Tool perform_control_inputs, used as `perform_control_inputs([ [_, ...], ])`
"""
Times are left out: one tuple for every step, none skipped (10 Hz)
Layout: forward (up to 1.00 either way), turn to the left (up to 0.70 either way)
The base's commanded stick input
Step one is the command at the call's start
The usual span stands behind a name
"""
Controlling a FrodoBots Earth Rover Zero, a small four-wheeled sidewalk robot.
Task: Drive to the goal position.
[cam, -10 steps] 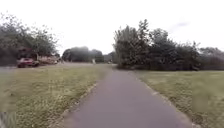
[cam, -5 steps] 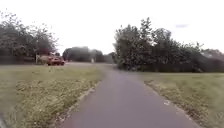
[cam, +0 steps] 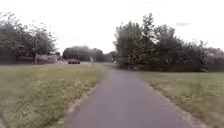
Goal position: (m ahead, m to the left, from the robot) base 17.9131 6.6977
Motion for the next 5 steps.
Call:
perform_control_inputs([
  [1.0,0.0],
  [1.0,0.0],
  [1.0,0.0],
  [1.0,0.0],
  [1.0,0.0],
])
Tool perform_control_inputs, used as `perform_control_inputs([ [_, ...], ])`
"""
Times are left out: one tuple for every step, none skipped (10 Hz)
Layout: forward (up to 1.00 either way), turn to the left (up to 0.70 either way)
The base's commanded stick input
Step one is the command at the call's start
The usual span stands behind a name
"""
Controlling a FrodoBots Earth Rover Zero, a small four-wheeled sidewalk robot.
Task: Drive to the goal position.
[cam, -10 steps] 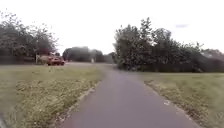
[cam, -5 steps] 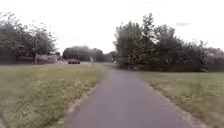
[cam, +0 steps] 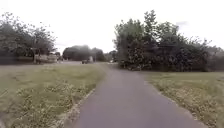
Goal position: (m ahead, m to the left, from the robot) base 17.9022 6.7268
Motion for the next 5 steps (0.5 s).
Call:
perform_control_inputs([
  [1.0,0.0],
  [1.0,0.0],
  [1.0,0.0],
  [1.0,0.05],
  [1.0,0.15],
])
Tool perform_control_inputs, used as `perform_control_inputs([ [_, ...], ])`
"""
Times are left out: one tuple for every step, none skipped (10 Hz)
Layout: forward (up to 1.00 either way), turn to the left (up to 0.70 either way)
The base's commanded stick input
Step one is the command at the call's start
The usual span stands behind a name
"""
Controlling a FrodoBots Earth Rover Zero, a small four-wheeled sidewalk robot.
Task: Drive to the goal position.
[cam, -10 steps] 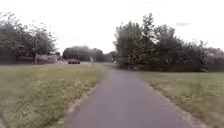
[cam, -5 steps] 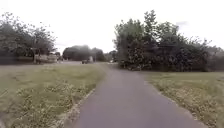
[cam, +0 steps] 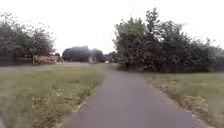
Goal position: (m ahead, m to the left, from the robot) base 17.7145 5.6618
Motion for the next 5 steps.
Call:
perform_control_inputs([
  [1.0,0.33],
  [1.0,0.4],
  [1.0,0.4],
  [1.0,0.15],
  [1.0,0.0],
])
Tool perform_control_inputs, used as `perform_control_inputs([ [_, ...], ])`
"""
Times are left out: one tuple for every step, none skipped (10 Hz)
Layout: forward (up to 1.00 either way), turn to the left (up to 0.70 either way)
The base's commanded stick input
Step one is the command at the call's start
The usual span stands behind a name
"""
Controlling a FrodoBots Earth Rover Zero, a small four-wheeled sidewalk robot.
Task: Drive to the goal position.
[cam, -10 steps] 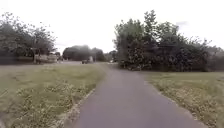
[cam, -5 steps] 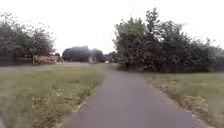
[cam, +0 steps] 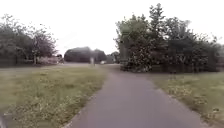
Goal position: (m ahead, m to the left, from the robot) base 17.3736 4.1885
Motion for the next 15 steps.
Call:
perform_control_inputs([
  [1.0,0.0],
  [1.0,0.0],
  [1.0,0.0],
  [1.0,0.0],
  [1.0,0.0],
  [1.0,0.0],
  [1.0,0.0],
  [1.0,0.0],
  [1.0,0.0],
  [1.0,0.0],
  [1.0,0.19],
  [1.0,0.4],
  [1.0,0.4],
  [1.0,0.4],
  [1.0,0.4],
])
